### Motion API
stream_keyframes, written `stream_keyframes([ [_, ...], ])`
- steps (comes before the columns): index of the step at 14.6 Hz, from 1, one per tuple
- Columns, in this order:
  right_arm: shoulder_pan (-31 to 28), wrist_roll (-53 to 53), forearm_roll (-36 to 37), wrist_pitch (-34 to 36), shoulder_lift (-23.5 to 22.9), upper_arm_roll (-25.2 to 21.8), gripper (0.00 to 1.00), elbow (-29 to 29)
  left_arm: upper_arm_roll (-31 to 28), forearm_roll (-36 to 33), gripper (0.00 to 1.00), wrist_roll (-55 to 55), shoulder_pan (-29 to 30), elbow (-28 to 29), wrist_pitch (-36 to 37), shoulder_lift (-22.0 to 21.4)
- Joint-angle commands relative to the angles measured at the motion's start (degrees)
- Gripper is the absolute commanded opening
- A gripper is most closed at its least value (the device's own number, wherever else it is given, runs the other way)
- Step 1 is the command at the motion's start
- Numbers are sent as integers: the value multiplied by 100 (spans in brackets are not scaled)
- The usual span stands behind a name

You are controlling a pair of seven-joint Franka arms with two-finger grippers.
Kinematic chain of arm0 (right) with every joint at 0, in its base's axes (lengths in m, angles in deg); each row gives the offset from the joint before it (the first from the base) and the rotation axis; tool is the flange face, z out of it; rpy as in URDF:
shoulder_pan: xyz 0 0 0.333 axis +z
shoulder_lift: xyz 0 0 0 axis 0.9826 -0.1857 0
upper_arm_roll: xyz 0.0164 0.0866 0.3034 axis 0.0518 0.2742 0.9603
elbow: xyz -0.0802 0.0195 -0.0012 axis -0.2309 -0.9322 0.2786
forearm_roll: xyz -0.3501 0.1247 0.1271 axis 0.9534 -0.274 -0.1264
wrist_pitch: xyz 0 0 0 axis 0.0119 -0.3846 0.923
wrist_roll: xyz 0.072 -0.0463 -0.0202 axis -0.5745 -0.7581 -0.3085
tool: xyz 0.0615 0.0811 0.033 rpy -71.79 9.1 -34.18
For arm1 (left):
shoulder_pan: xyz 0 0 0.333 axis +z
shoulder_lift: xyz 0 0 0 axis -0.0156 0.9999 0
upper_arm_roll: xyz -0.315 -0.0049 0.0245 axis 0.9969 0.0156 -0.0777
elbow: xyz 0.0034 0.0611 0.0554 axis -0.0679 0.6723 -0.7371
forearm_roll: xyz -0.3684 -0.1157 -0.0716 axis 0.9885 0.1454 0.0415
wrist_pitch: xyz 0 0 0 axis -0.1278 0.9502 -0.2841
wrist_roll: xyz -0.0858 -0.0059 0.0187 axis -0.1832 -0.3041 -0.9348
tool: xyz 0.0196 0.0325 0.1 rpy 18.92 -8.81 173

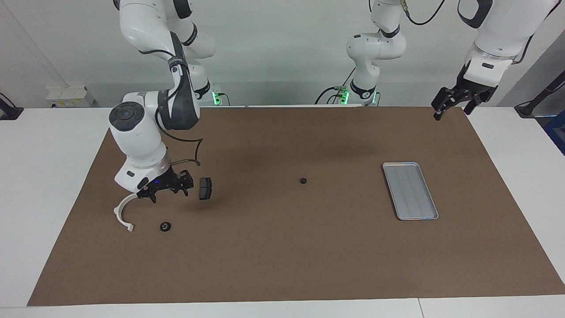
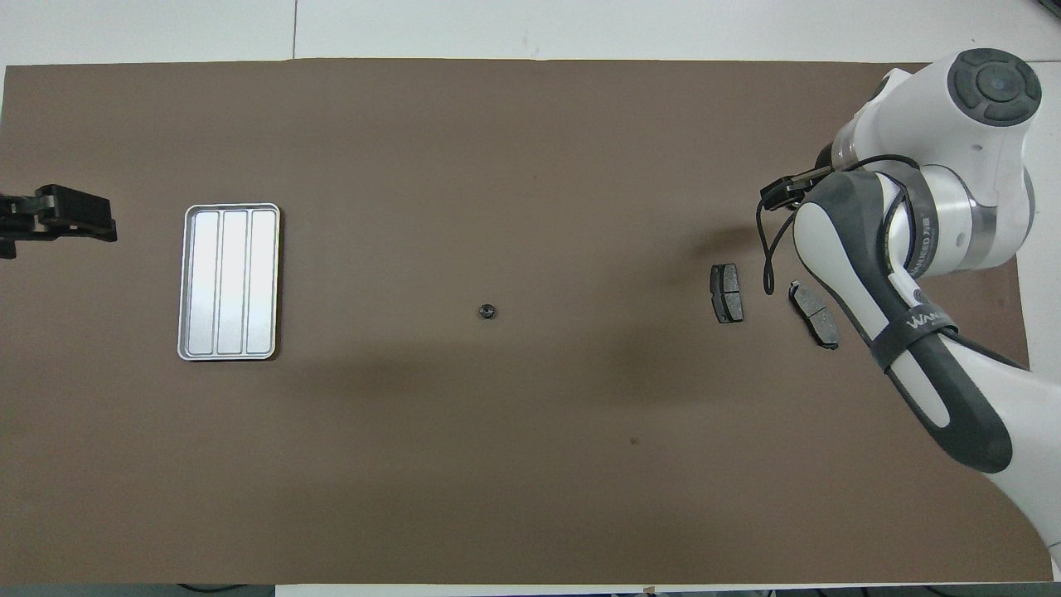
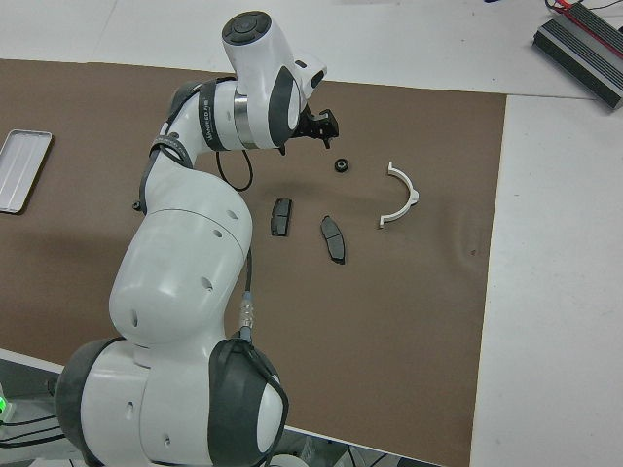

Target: Place bearing gear from tray to pile

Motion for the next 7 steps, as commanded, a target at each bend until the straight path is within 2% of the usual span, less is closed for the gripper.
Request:
stream_keyframes([
  [1, 345, -962, 54, 571, 477, 55, 100, 94, 55, -54, 100, -40, 35, 757, -599, -370],
  [4, 1004, -2466, 37, 915, 698, 64, 100, 94, 55, -18, 100, -57, 44, 714, -778, -274],
  [7, 1593, -3925, -42, 933, 760, 73, 100, 111, 55, -10, 100, -145, 26, 688, -366, -204],
])
